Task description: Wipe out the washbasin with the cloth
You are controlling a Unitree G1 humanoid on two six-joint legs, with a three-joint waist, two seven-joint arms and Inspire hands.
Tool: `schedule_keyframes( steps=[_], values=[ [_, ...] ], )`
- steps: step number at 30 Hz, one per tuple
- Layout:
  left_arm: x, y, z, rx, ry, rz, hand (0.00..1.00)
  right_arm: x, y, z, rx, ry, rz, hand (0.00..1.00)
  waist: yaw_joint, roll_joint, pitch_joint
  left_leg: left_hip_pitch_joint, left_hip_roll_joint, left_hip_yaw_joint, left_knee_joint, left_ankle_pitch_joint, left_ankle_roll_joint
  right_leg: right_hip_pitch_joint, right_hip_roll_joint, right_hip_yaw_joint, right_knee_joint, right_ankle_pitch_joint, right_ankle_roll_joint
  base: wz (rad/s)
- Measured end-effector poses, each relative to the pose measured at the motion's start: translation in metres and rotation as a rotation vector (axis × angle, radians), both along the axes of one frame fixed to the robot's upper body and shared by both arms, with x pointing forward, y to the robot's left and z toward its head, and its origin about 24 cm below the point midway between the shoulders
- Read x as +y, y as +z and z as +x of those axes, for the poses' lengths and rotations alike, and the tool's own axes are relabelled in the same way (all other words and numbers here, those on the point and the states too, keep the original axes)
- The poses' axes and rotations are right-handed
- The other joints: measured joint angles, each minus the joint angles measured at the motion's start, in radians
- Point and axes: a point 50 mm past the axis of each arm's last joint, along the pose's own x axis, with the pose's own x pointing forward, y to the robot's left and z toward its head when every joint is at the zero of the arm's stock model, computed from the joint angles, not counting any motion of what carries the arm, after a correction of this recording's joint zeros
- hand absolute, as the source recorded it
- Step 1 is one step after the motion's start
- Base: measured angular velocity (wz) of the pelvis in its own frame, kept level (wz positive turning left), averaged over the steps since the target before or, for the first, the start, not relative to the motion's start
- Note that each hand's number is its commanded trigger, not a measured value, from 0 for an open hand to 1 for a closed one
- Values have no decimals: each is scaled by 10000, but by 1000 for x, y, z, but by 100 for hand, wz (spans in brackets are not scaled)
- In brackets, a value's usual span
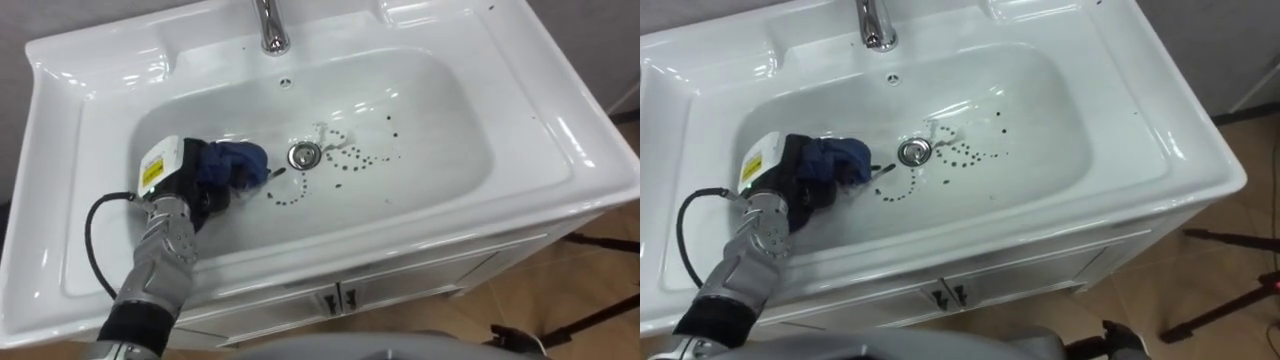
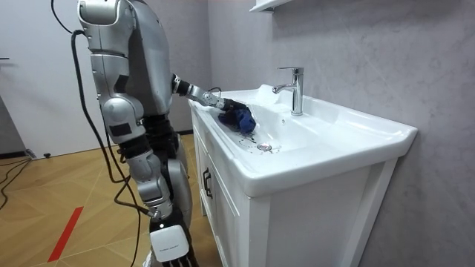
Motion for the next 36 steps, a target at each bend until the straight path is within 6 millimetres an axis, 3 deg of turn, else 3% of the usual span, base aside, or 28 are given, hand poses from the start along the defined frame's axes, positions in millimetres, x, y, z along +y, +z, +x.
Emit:
schedule_keyframes(
  steps=[18, 28, 36],
  values=[
    [1, -3, 3, 572, -106, -94, 100, -1, 0, 0, -24, -109, 9, 0, 2, 80, 19, 2, -7, 185, 45, -2, -1, -34, 57, 217, -22, 40, -10, -2],
    [-3, 3, 11, 845, -992, 790, 100, 1, 0, 1, -54, -219, 5, 0, -115, -97, 122, -38, -27, 150, 42, -1, 0, -53, 34, 194, -41, 36, -7, 1],
    [-13, 1, 12, 852, -1195, 615, 100, 5, -1, 2, -26, -77, 64, 0, -274, -233, 90, -64, -47, 107, 37, -1, 1, -8, 20, 157, -102, 25, 10, 3]
  ],
)
